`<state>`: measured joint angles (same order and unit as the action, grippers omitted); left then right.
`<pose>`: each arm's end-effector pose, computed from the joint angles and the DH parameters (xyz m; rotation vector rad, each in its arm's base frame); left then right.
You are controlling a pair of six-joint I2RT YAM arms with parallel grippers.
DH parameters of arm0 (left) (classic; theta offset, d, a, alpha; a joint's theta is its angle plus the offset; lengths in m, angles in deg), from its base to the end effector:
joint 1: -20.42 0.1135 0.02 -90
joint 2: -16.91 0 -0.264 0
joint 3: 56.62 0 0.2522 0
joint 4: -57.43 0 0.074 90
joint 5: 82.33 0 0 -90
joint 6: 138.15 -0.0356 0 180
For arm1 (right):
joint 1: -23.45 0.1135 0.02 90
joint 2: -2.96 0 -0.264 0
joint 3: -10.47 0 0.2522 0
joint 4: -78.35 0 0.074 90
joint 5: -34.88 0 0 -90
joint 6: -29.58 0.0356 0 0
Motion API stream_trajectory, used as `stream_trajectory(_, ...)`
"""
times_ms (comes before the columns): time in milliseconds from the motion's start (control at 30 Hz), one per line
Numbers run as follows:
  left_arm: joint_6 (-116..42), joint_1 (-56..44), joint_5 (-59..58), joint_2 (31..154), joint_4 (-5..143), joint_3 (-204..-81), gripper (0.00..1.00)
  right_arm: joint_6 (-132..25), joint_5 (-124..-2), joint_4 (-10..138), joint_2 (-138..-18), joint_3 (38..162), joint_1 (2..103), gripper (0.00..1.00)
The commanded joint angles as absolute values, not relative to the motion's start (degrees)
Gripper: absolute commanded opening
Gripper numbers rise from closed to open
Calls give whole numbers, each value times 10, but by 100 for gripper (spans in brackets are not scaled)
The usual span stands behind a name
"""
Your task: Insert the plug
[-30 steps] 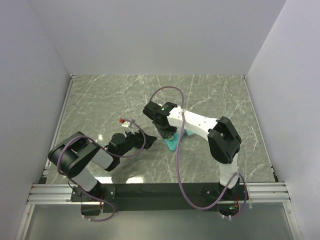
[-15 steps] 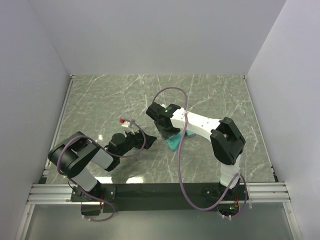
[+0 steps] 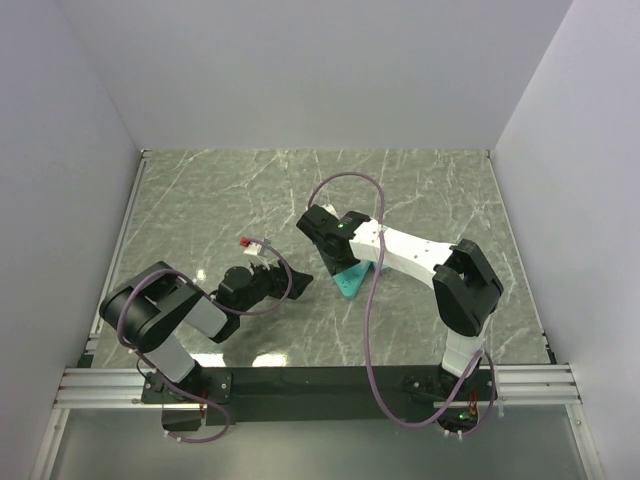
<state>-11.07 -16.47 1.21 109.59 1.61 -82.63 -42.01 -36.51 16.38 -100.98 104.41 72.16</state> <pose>0.1893 -0.1471 0.1250 0.0844 1.8760 -1.0174 0.2496 0.2670 0.2235 -0.6378 2.6242 -0.1318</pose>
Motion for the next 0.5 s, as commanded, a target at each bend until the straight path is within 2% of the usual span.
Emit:
stream_trajectory(0,-117,-162,2,1103,-10,-838,92,-417,-344,191,-984,1040,719,30)
stream_trajectory(167,-120,-162,5,1101,-6,-837,92,-417,-350,198,-995,1032,718,22)
stream_trajectory(467,-120,-162,4,1097,-6,-835,92,-413,-375,192,-1004,1028,717,18)
